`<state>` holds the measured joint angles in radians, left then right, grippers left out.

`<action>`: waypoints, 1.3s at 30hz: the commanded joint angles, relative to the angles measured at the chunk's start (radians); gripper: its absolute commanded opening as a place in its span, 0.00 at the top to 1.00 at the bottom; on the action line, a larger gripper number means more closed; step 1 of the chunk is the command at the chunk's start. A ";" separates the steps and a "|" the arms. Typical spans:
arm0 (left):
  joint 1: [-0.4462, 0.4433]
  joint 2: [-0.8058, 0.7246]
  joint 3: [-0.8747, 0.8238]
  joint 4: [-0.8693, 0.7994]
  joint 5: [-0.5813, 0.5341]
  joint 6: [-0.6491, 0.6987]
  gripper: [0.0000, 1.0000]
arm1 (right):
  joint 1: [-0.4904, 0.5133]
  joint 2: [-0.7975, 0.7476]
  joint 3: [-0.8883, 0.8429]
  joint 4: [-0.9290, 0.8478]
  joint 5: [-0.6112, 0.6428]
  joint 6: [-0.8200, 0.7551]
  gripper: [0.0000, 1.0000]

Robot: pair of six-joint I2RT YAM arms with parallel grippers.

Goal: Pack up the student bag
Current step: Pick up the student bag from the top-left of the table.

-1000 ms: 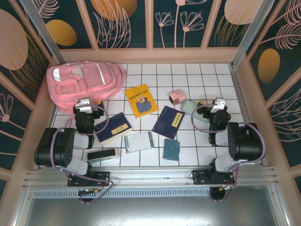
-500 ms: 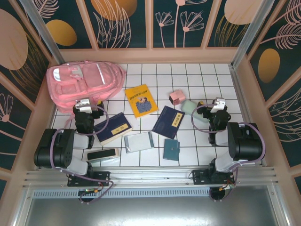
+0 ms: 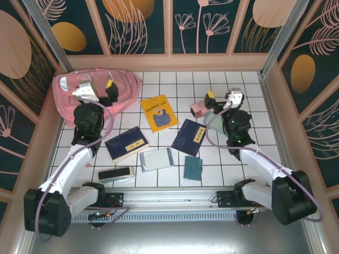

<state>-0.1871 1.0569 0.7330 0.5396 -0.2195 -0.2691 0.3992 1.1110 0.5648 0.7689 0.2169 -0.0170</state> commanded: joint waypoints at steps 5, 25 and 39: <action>0.008 0.106 0.210 -0.387 -0.187 -0.359 0.01 | -0.134 0.025 0.336 -0.649 -0.140 0.393 0.01; 0.195 1.040 1.138 -0.867 0.399 -0.395 0.13 | -0.190 0.006 0.246 -0.746 -0.401 0.473 0.07; 0.195 1.164 1.230 -0.998 0.261 -0.475 0.27 | -0.202 0.032 0.232 -0.749 -0.356 0.466 0.07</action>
<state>0.0055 2.2135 1.9545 -0.4095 0.0883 -0.7174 0.2020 1.1381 0.8085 0.0174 -0.1505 0.4549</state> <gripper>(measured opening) 0.733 0.930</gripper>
